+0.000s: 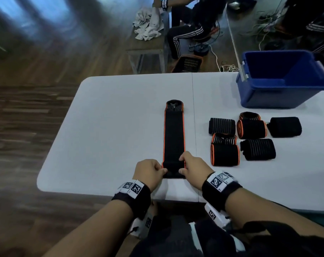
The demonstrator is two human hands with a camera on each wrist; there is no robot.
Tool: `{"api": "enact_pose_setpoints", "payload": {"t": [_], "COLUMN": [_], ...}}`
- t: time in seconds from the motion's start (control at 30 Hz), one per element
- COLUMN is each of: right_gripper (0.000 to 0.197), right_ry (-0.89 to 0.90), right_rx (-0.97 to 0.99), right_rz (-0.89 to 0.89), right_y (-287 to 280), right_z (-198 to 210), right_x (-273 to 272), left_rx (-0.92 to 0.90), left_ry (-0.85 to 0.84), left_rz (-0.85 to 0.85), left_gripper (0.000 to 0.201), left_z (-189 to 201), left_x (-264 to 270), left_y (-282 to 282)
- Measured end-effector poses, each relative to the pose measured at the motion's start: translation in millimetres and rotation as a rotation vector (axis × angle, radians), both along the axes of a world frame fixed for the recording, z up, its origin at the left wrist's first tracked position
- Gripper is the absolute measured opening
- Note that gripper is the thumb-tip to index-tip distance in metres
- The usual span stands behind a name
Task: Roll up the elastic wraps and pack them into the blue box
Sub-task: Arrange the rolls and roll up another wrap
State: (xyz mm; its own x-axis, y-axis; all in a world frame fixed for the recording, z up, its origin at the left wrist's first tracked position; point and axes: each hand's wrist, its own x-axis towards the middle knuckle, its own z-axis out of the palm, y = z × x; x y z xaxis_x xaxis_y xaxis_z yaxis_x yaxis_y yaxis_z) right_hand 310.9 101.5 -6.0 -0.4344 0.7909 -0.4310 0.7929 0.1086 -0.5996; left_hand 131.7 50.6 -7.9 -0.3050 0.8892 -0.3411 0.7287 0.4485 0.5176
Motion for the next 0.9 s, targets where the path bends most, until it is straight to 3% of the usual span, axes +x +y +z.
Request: {"api": "enact_pose_setpoints", "payload": {"t": [0.23,0.43,0.67,0.73,0.8,0.83,0.9], "right_gripper": [0.031,0.029,0.010,0.021,0.048,0.052,0.042], "right_ry": [-0.116,-0.191,-0.346,-0.406,-0.466,-0.496,-0.514], "right_rx": [0.060,0.148,0.288,0.344,0.366,0.374,0.384], "right_rz": [0.061,0.093,0.276,0.339,0.399,0.425,0.446], "right_y": [-2,2,-6,-13,-19,-20,-18], "right_z": [-1,2,7,5,2,2,4], "right_x": [-5,-9,-15,-16,-15,-15,-16], "left_rx": [0.029,0.003,0.044,0.034,0.020,0.012,-0.007], "left_ry": [-0.102,-0.043,0.172,0.217,0.246,0.261,0.279], "left_rz": [0.025,-0.133,-0.454,-0.542,-0.606,-0.639,-0.690], "left_gripper": [0.028,0.007,0.030,0.039,0.043,0.045,0.047], "left_z": [1,3,1,1,1,0,-2], "left_x": [2,0,-5,-5,-6,-7,-11], "left_y": [4,7,7,5,2,1,2]}}
